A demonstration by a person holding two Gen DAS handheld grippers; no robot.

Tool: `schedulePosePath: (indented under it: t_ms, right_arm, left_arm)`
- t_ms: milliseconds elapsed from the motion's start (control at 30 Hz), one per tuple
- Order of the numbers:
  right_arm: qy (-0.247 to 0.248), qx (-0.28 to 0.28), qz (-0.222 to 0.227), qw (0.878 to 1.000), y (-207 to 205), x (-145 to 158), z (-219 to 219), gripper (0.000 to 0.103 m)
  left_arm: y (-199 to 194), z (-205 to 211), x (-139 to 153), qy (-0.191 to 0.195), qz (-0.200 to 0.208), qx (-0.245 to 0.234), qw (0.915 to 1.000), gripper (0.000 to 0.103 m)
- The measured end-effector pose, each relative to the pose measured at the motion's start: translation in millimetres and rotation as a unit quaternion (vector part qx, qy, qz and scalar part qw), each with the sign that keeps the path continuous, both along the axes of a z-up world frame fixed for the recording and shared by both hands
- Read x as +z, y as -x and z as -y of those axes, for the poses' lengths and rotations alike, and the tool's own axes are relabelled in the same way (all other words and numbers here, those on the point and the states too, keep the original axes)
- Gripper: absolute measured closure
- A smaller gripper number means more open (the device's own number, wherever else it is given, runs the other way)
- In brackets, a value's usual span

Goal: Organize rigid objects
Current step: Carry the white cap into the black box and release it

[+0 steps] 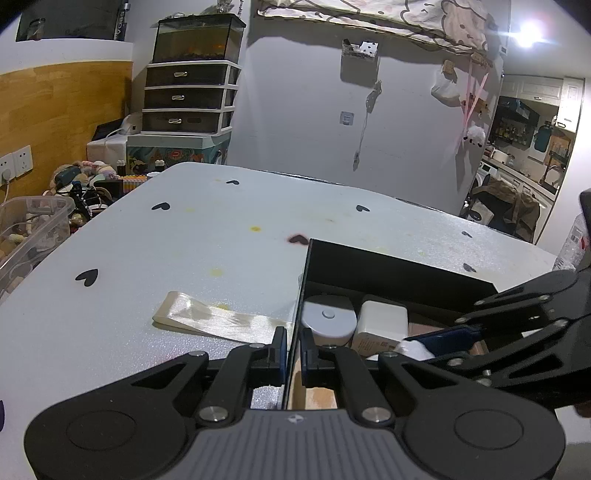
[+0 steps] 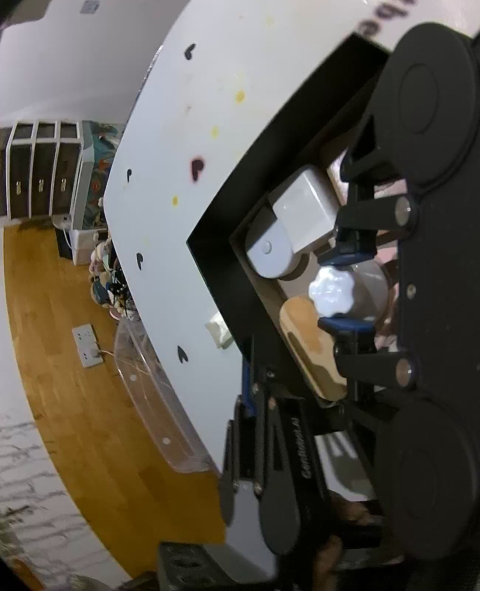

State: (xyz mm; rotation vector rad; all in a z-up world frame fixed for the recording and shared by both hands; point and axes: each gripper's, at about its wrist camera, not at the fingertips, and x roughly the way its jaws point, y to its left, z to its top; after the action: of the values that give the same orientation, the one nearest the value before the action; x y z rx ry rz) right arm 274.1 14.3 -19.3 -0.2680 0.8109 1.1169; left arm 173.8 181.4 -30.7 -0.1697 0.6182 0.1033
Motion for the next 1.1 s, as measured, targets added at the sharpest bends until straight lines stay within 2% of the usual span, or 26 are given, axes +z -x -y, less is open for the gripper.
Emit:
schedulePosePath:
  t_ms: [167, 300, 367, 433, 533, 833, 1100]
  right_arm:
    - [0.02, 0.012, -0.002, 1.0, 3, 2, 2, 0.073]
    - [0.01, 0.009, -0.012, 1.0, 1, -2, -4, 0.072]
    - [0.007, 0.006, -0.013, 1.0, 1, -4, -7, 0.064]
    - [0.006, 0.004, -0.011, 1.0, 3, -3, -7, 0.046]
    - [0.003, -0.004, -0.001, 1.0, 4, 2, -2, 0.037]
    - [-0.016, -0.048, 0.02, 0.999, 4, 19, 24, 0.022]
    - [-0.047, -0.107, 0.043, 0.992, 11, 35, 56, 0.019]
  left_arm:
    - [-1, 0, 1, 0.003, 0.001, 0.001, 1.0, 0.096]
    - [-1, 0, 1, 0.003, 0.001, 0.001, 1.0, 0.096]
    - [-1, 0, 1, 0.002, 0.001, 0.001, 1.0, 0.096]
    - [-2, 0, 1, 0.002, 0.001, 0.001, 1.0, 0.097]
    - [-2, 0, 1, 0.002, 0.001, 0.001, 1.0, 0.097]
    - [-2, -1, 1, 0.002, 0.001, 0.0, 1.0, 0.097]
    - [-3, -3, -2, 0.004, 0.002, -0.004, 1.0, 0.097]
